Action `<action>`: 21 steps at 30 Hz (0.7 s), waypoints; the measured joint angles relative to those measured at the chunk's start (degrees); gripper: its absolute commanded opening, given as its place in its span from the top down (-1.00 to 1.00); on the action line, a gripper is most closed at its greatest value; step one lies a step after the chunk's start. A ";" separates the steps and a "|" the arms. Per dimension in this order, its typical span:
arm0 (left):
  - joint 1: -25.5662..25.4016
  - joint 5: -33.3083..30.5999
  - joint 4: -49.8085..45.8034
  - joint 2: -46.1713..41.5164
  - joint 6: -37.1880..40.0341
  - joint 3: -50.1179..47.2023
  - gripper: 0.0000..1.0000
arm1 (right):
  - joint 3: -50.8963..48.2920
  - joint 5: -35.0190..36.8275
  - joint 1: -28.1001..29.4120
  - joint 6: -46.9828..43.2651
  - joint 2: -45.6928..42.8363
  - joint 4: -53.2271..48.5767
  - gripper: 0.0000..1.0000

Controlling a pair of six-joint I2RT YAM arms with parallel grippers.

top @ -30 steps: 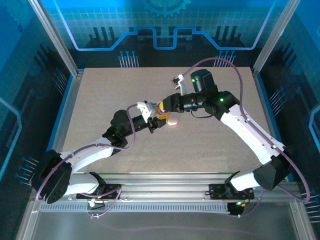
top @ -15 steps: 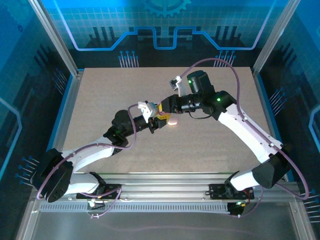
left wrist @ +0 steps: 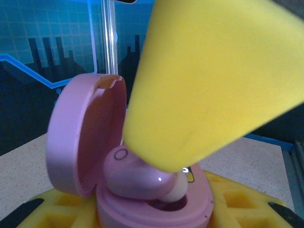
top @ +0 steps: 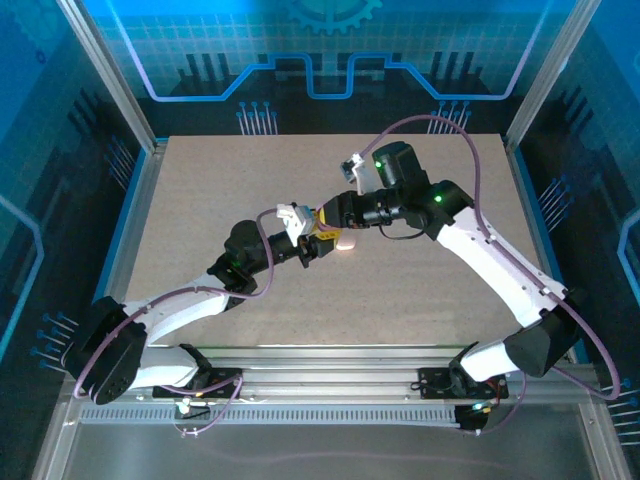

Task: Insert wireless bluetooth earbuds into charging case

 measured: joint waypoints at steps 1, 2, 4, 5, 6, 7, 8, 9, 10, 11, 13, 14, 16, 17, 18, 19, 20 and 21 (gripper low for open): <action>0.00 0.00 0.04 0.00 0.00 0.00 0.20 | 0.26 0.26 0.00 -0.09 -0.02 -0.44 0.35; 0.00 0.02 0.07 0.00 0.00 0.00 0.20 | 0.46 0.35 0.02 -0.26 -0.04 -0.81 0.34; 0.00 0.02 0.07 0.00 0.00 0.00 0.20 | 0.70 0.46 0.02 -0.48 -0.04 -1.49 0.33; -0.02 0.02 0.07 0.00 0.00 0.00 0.20 | 0.83 0.44 0.02 -0.66 -0.04 -1.75 0.33; 0.00 0.02 0.09 0.00 0.00 0.00 0.20 | 0.90 0.46 0.02 -0.70 -0.04 -1.95 0.34; -0.02 0.02 0.11 0.00 -0.02 0.00 0.20 | 1.07 0.44 0.02 -0.90 -0.04 -2.38 0.33; -0.02 0.02 0.11 0.00 0.00 0.00 0.20 | 1.22 0.46 0.02 -1.07 0.00 -2.84 0.33; -0.02 0.02 0.11 0.00 0.00 0.00 0.20 | 1.27 0.46 0.02 -1.14 0.00 -3.17 0.32; 0.00 0.02 0.11 0.00 0.00 0.00 0.20 | 1.42 0.46 0.02 -1.31 0.00 -3.56 0.31; -0.02 0.02 0.11 0.00 0.00 0.00 0.20 | 1.55 0.46 0.02 -1.51 0.00 -3.80 0.30; -0.02 0.00 0.33 0.00 0.02 0.00 0.20 | 1.88 0.22 0.02 -1.86 0.00 -4.17 0.29; 0.00 0.02 0.50 0.00 0.02 0.00 0.20 | 1.99 -0.24 0.02 -2.03 0.00 -4.17 0.30; 0.00 0.02 0.83 0.00 0.00 0.00 0.20 | 2.14 -1.46 0.07 -2.27 0.09 -4.17 0.30; 0.00 0.02 0.94 0.00 0.00 0.00 0.20 | 2.32 -1.97 0.09 -2.40 0.22 -4.17 0.30; 0.00 0.02 1.01 0.00 0.00 0.00 0.20 | 2.45 -2.40 0.11 -2.47 0.37 -4.15 0.30; 0.00 0.02 1.11 0.00 0.00 0.00 0.20 | 2.60 -2.69 0.13 -2.56 0.57 -4.15 0.30; -0.02 0.02 1.16 0.00 0.00 0.00 0.20 | 2.73 -2.78 0.17 -2.58 0.83 -4.20 0.30; -0.02 0.00 1.16 0.00 0.00 0.00 0.20 | 2.73 -2.78 0.20 -2.58 0.96 -4.20 0.30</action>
